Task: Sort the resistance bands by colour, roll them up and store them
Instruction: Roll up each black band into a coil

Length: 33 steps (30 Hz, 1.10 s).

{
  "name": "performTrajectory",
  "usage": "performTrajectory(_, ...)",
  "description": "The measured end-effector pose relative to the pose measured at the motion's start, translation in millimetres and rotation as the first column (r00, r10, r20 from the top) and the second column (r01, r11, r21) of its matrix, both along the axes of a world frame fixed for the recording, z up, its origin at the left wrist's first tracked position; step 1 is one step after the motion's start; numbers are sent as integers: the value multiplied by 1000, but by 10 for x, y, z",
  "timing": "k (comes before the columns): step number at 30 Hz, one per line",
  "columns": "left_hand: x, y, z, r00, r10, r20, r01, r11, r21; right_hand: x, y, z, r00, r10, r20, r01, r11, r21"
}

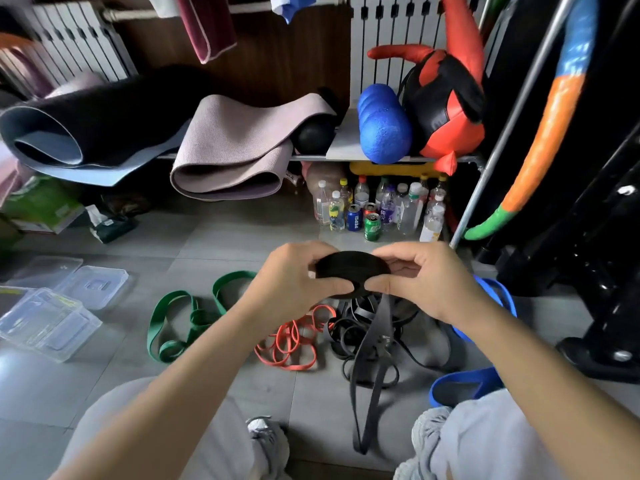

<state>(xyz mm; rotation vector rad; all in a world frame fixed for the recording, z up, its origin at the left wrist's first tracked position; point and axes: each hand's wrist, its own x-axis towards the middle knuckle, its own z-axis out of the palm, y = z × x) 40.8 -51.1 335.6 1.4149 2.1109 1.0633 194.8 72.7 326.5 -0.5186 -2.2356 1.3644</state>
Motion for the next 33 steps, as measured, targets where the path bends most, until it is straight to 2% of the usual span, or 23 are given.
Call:
performTrajectory(3, 17, -7, -132, 945, 19, 326, -51, 995, 89, -27, 46, -60, 1000, 14, 8, -14, 999, -48)
performTrajectory(6, 10, 4, -129, 837, -25, 546, -78, 983, 164, -67, 95, -14, 1000, 15, -17, -16, 996, -84)
performTrajectory(10, -29, 29, -159, 654, -87, 752, -122, 968, 219, -140, 81, 64, 998, 48, -36, -50, 997, -55)
performTrajectory(13, -31, 35, -172, 451, -114, 885, -165, 964, 209, -192, 52, 47, 993, 50, -103, -68, 980, -184)
performTrajectory(14, -26, 39, -169, 437, -109, 893, -161, 967, 196, -193, 49, 29, 993, 39, -112, -62, 977, -202)
performTrajectory(15, -24, 37, -166, 517, -85, 852, -138, 974, 181, -190, 44, 2, 995, 29, -98, -47, 981, -186)
performTrajectory(16, -36, 32, -168, 688, -51, 724, -98, 982, 163, -181, 32, -26, 998, 24, -64, -33, 987, -158)
performTrajectory(17, -50, 19, -160, 849, -12, 528, -69, 989, 134, -169, 21, -65, 1000, 14, -19, -16, 994, -110)
performTrajectory(18, -62, 0, -152, 947, 9, 320, -48, 992, 116, -159, 16, -122, 999, -1, 39, 2, 999, -43)
performTrajectory(20, -59, -55, -116, 1000, -24, 18, 23, 997, 76, -154, -20, -203, 988, -32, 154, 20, 997, 79)
performTrajectory(22, -35, -90, -99, 982, -100, -157, 98, 995, -25, -143, -71, -248, 982, -28, 188, 5, 993, 122)
performTrajectory(23, -25, -101, -112, 974, -116, -193, 104, 992, -69, -133, -96, -262, 982, -25, 185, 1, 992, 128)
performTrajectory(27, 34, -95, -120, 992, -29, -124, 24, 999, -43, -62, -130, -216, 991, -54, 125, 46, 997, 63)
performTrajectory(30, 0, -101, -103, 989, 67, 133, -75, 996, 56, -15, -86, -190, 993, -66, 98, 68, 998, -18)
performTrajectory(33, -60, -163, -70, 930, 58, 363, -132, 974, 182, -25, -74, -239, 995, -63, 71, 70, 992, -104)
